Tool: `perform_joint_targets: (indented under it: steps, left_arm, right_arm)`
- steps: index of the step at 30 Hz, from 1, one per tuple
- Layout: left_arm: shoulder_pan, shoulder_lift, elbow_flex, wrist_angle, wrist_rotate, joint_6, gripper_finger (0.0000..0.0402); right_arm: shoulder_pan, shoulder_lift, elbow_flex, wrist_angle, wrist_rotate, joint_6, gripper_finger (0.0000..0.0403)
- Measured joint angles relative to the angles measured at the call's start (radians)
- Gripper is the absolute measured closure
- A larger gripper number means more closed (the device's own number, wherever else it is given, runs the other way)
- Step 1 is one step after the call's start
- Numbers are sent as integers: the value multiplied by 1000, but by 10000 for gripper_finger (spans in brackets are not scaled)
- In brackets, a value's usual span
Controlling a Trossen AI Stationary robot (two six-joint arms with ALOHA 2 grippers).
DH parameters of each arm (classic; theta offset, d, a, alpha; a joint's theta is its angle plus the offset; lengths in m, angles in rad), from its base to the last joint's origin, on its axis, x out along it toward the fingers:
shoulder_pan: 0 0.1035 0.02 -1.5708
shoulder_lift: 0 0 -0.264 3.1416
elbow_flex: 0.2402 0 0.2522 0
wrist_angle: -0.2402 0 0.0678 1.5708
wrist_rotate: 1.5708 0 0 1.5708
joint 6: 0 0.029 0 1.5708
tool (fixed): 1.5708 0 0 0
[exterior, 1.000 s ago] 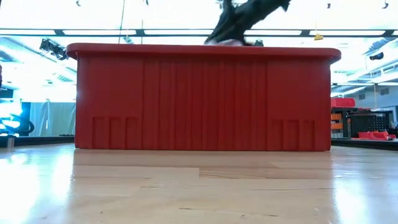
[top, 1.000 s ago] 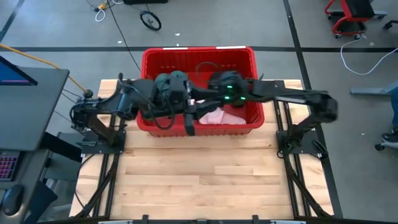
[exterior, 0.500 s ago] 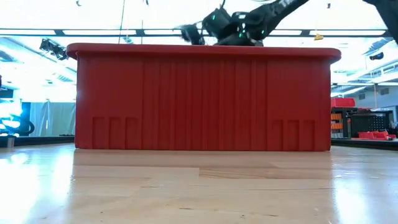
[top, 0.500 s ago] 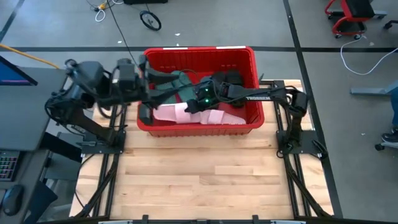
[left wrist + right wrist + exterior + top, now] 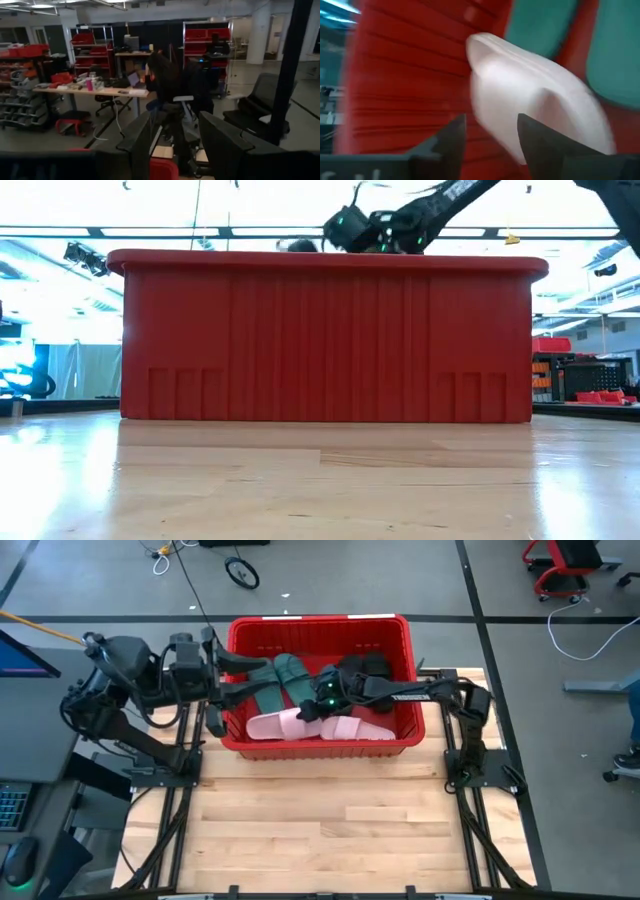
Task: Pick and place slides into bin
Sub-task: Put the pink slide into the container, then return to Home Position
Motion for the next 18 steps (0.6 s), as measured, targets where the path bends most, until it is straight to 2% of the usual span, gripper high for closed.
perform_joint_targets:
  steps: [5, 11, 14, 16, 18]
  left_arm:
    - [0, -4, 0, -33, -20, -4, 230]
    - [-4, -7, 0, -95, -20, -53, 230]
    - [-18, -29, 0, -167, -20, -87, 230]
    - [-26, -58, 0, -248, -20, -101, 230]
    - [-30, -92, 0, -353, -19, -163, 230]
  right_arm:
    - [-3, -129, 0, -55, -4, -61, 209]
    - [-15, -369, 0, -287, -43, -118, 211]
    - [-3, -516, 0, -433, -97, -238, 213]
    - [38, -622, 0, -528, -78, -352, 213]
    - [99, -729, 1, -597, 11, -412, 212]
